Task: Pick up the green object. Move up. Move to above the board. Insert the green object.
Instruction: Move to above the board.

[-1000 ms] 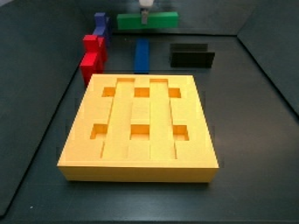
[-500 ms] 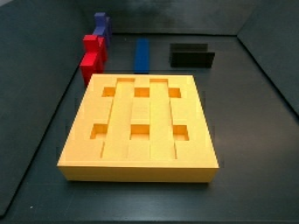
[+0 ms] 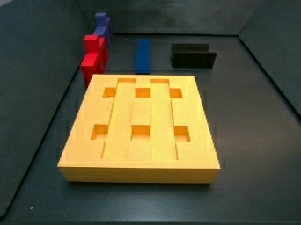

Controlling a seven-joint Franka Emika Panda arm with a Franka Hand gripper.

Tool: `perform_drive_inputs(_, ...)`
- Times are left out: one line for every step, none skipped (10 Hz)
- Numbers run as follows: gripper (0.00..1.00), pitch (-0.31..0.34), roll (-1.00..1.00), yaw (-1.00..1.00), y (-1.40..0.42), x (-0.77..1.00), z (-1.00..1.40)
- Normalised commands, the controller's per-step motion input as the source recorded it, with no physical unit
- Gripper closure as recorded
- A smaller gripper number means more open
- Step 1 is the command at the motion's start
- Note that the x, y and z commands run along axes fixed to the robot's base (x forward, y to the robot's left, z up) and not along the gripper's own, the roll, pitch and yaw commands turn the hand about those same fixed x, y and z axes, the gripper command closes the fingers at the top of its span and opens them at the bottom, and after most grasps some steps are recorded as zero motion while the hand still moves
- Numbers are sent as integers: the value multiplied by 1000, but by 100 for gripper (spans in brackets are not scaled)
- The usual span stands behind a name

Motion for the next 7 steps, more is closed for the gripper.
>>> perform_drive_inputs(100,18,6,1000,-1400,27,130)
perform_drive_inputs(100,12,12,1000,-1400,15,131)
perform_drive_inputs(100,11,7,1000,-1400,12,131)
perform_drive_inputs(100,14,8,1000,-1400,20,130)
perform_drive_inputs(100,17,14,1000,-1400,21,135)
perform_drive_inputs(100,14,12,1000,-1400,17,140)
perform_drive_inputs(100,16,19,1000,-1400,14,139)
